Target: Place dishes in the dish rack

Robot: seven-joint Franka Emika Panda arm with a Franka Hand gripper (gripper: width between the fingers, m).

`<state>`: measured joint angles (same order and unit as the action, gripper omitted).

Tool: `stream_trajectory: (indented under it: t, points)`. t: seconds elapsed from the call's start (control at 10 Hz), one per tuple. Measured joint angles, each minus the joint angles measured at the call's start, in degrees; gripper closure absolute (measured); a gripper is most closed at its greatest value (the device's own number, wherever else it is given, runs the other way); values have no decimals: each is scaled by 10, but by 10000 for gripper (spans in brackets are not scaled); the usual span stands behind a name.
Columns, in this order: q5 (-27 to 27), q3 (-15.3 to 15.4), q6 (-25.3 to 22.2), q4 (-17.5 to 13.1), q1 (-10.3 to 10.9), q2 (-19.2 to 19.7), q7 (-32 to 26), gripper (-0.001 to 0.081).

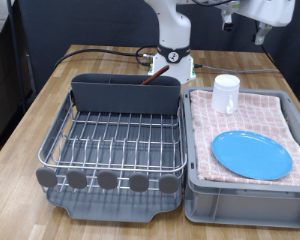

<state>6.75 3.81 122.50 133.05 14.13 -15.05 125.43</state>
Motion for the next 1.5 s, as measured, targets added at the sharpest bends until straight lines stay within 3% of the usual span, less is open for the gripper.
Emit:
stream_trajectory:
  t: [0.2, 0.5, 0.6, 0.8, 1.1, 1.3, 1.5]
  points:
    - [-11, 1, 6, -20, 0, 29, 3, 4]
    - [-17, 0, 14, -26, 0, 43, 10, 4]
    - [-47, -5, 47, -14, 2, 41, -25, 4]
    - [-135, -32, 168, 47, 12, 41, -161, 4]
    - [-218, -55, 309, 125, 24, 46, -300, 4]
    - [-276, -67, 369, 154, 38, 59, -375, 4]
    - [-335, -74, 408, 160, 51, 83, -436, 4]
